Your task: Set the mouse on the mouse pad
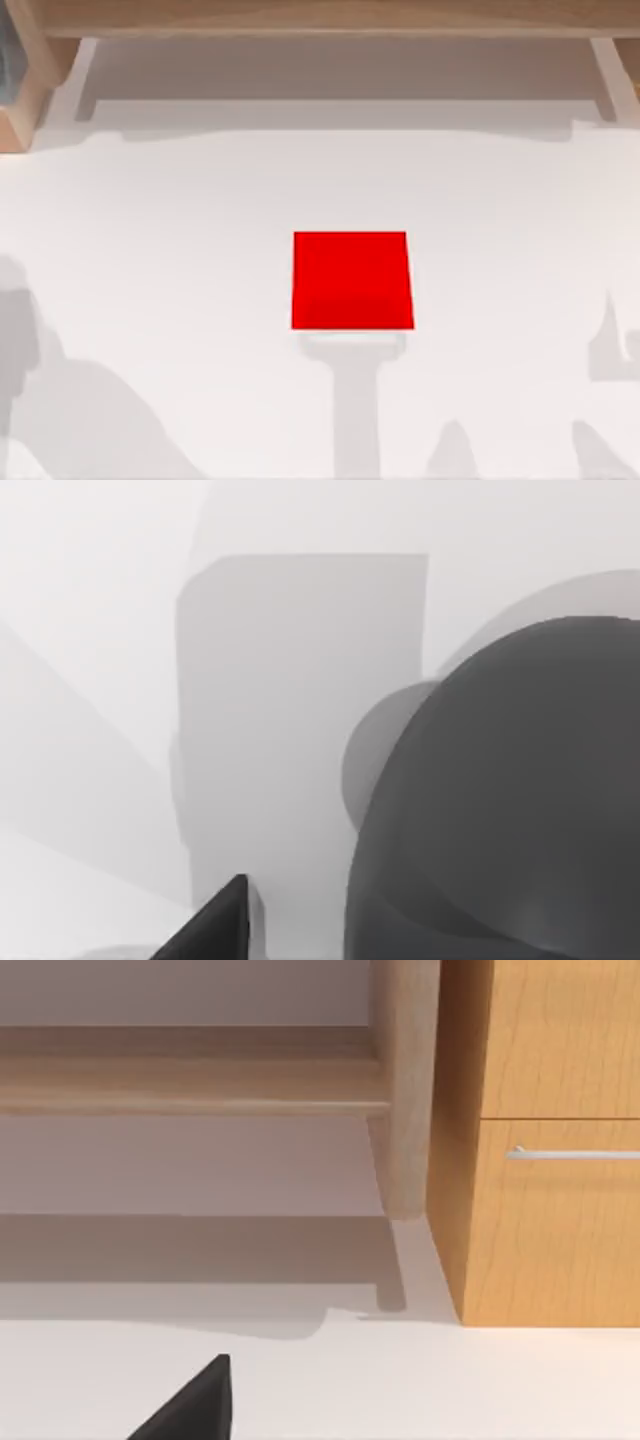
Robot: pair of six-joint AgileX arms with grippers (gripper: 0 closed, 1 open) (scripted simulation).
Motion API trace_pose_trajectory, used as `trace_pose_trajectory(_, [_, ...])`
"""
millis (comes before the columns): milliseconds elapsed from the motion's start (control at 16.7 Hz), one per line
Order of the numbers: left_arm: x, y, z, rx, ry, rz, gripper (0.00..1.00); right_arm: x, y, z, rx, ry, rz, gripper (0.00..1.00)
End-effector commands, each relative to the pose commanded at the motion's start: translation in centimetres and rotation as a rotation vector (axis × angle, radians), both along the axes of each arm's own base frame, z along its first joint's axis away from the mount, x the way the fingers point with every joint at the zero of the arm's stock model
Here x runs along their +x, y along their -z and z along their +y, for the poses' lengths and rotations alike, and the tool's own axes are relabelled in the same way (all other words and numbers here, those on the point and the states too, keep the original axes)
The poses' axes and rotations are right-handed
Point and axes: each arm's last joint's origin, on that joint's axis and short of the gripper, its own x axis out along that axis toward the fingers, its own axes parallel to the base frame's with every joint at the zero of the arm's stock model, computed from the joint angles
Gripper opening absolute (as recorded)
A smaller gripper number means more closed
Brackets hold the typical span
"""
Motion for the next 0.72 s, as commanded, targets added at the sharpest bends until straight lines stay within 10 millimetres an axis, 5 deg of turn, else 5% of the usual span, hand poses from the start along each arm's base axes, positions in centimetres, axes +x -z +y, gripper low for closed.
trace_pose_trajectory(300, [-0.11,0.53,-0.05,-0.001,0.000,0.003,1.00,0.00,0.00,0.00,0.000,0.000,0.000,1.00])
trace_pose_trajectory(720, [-0.11,0.53,-0.05,-0.001,0.000,0.003,0.47,0.00,0.00,0.00,0.000,0.000,0.000,1.00])
